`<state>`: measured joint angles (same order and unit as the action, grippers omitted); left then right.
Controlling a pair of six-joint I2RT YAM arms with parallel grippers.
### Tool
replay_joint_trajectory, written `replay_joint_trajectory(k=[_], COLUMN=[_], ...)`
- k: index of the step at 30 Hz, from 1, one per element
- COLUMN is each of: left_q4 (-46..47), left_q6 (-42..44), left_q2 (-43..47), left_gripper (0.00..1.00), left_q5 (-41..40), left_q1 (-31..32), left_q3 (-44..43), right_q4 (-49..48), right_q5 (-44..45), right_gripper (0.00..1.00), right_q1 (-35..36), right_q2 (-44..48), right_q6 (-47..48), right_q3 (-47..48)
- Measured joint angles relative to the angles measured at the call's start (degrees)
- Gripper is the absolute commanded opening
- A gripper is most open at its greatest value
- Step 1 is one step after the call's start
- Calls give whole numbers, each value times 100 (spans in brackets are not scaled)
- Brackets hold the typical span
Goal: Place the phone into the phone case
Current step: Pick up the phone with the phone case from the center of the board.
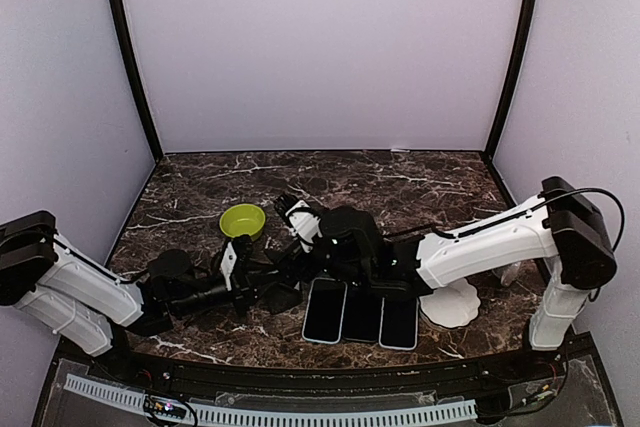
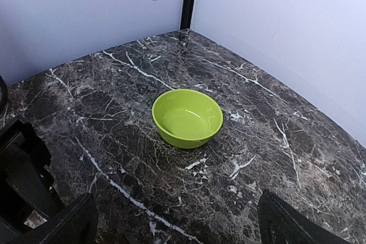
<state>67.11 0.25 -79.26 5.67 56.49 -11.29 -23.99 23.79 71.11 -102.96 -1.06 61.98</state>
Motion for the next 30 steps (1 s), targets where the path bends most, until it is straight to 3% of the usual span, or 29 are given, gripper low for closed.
replay_joint_trajectory(k=[10, 16, 18, 25, 30], left_q4=[-382, -601, -682, -1034, -1163], left_q6=[197, 380, 422, 426, 452], left_q2=[278, 415, 455, 470, 455], left_gripper=[0, 0, 0, 0, 0], left_q5=[240, 597, 754, 1462, 1832], left_q1=[2, -48, -127, -525, -621], left_q3=[2, -2, -9, -201, -273], right_q4=[892, 903, 887, 984, 905], right_q5=[-2212, -3268, -3523, -4044, -4297], right_gripper=[95, 87, 79, 33, 24], right_q1=[-791, -848, -837, -839, -870], right_q2=[1263, 1287, 1128, 470, 437], right_q6=[518, 986, 1152, 1740, 1917], right_q3=[-717, -1010, -1014, -820, -820])
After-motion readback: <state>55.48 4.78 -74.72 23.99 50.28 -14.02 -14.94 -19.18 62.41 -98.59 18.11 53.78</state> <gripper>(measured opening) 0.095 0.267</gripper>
